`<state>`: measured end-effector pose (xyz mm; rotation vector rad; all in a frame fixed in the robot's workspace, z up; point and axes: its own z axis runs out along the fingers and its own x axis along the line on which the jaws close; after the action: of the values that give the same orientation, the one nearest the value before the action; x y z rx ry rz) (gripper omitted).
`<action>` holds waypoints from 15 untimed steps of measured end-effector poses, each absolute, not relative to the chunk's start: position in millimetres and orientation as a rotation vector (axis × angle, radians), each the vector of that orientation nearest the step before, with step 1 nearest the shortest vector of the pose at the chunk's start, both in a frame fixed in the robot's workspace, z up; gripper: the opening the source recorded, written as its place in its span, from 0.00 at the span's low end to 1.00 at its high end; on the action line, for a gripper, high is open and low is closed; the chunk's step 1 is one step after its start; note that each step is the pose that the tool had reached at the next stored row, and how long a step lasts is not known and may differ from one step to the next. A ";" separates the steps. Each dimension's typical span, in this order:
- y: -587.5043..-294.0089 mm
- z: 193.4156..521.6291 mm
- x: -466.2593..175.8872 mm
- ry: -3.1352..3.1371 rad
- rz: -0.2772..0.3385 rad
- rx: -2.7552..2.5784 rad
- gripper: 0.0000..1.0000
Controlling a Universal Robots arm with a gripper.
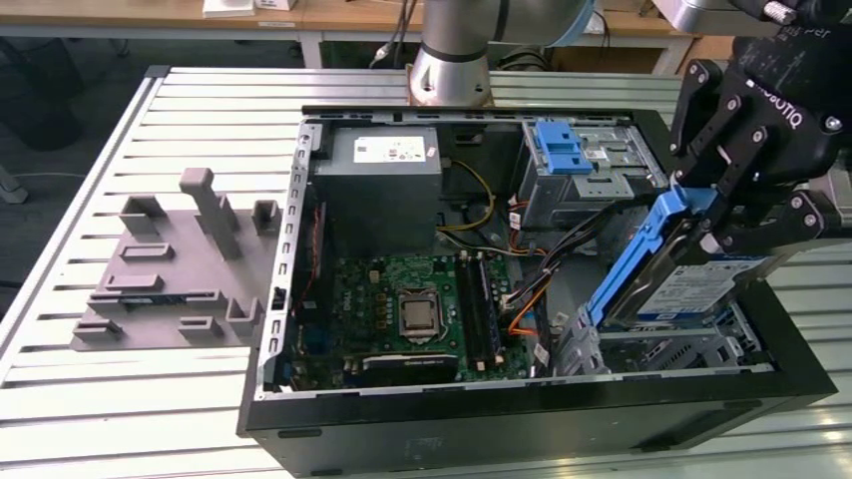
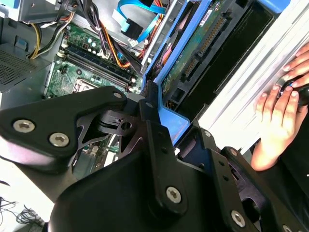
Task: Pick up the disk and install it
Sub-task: 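Insert the disk into the insertion slot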
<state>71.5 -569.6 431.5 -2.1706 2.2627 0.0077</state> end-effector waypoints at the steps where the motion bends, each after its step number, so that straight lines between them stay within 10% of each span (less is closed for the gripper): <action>1: -569.6 431.2 71.5 2.263 0.008 -2.171 0.37; 15: -569.6 421.6 71.5 2.263 0.008 -2.171 0.37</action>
<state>71.5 -569.6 421.6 -2.1706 2.2627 0.0077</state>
